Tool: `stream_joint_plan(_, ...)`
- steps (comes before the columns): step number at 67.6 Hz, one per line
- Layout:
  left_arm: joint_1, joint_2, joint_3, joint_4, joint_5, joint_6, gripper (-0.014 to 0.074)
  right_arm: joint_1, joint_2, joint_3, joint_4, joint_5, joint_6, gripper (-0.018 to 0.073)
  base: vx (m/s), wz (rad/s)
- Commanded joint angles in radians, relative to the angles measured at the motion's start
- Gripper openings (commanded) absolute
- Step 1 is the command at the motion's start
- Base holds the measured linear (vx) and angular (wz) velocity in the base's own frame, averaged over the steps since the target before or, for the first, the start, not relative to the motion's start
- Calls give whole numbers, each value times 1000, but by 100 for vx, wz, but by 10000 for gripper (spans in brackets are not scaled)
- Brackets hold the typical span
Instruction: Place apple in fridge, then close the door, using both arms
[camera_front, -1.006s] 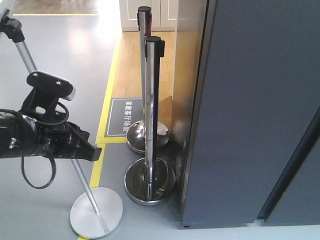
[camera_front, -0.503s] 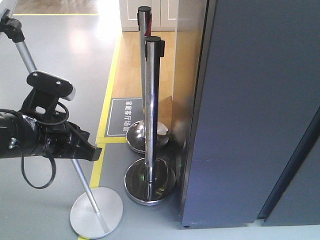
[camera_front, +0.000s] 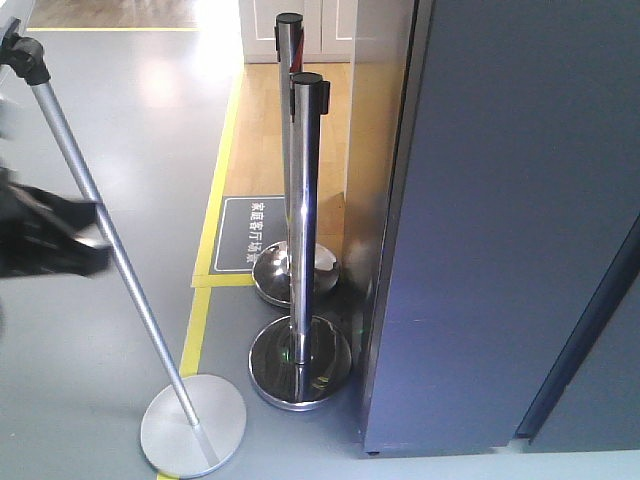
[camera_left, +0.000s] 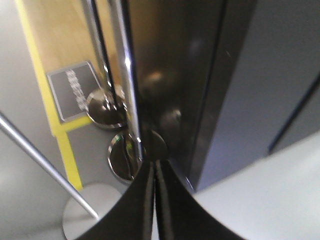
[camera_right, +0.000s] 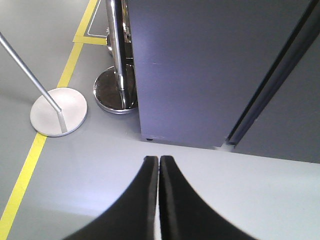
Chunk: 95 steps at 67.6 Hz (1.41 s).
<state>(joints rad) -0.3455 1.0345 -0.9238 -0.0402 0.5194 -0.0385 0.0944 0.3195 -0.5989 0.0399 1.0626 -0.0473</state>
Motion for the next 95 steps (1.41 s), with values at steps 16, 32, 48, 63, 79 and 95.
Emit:
stream_joint_plan(16, 223, -293, 210, 0, -180, -8, -6, -1, 10, -25, -2, -56, -3, -3, 0, 0)
stream_joint_plan(32, 323, -534, 453, 0, -250, -8, -6, -1, 10, -25, -1, -56, -3, -3, 0, 0)
stream_joint_plan(48, 328, -729, 644, 0, -346, -8, -6, -1, 10, -25, -1, -56, -3, -3, 0, 0)
stream_joint_plan(63, 328, -895, 766, 0, -388, -8, -6, -1, 10, -25, -1, -56, -3, -3, 0, 0)
stream_joint_plan(79, 324, -1070, 846, 0, -403, -8, -6, -1, 11, -25, -2, -57, -3, -3, 0, 0)
stream_joint_plan(95, 305, -1064, 931, -1, -502, -9, -6, -1, 7, -25, -1, -53, -3, -3, 0, 0)
